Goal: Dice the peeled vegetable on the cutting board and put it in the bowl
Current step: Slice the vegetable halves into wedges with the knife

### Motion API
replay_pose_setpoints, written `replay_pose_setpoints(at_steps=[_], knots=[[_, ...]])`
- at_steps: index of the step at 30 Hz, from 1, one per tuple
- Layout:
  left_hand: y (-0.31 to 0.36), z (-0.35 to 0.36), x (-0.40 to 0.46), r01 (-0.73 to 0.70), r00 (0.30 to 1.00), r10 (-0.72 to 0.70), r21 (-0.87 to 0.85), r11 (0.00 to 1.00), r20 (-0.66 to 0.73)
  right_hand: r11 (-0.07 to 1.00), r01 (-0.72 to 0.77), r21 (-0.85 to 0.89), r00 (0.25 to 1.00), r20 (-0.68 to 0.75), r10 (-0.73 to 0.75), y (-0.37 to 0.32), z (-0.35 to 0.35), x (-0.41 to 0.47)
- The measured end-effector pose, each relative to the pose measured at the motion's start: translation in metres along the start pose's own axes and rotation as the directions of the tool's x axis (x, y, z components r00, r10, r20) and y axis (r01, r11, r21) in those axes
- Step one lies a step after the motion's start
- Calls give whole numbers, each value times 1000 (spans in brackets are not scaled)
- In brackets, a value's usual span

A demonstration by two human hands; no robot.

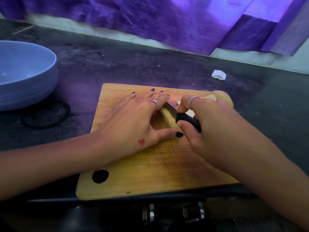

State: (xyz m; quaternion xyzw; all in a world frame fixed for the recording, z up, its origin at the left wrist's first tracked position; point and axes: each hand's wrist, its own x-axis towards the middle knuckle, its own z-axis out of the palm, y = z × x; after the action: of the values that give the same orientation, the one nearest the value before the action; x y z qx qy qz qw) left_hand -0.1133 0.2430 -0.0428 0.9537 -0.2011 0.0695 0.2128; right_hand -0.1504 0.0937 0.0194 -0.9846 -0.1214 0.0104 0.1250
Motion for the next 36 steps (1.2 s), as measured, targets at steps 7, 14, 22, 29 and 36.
replay_pose_setpoints(at_steps=[7, 14, 22, 29, 36], knots=[[-4, 2, 0, 1, 1000, -1, -5, 1000, -20, 991, 12, -134, 987, 161, 10, -15, -20, 15], [-5, 3, -1, -17, 1000, 17, -22, 1000, 3, 981, 46, -187, 991, 134, -21, -10, -2, 9], [5, -6, 4, -11, 993, 7, 32, 999, 121, 1000, 1, 14, 996, 87, -2, 5, -12, 4], [12, -5, 9, 9, 981, -28, 101, 995, 192, 991, -53, 121, 997, 58, 46, 19, -9, 0], [14, 10, 4, 7, 1000, -7, -84, 996, 6, 991, -48, 121, 999, 2, 49, 31, -4, -3]])
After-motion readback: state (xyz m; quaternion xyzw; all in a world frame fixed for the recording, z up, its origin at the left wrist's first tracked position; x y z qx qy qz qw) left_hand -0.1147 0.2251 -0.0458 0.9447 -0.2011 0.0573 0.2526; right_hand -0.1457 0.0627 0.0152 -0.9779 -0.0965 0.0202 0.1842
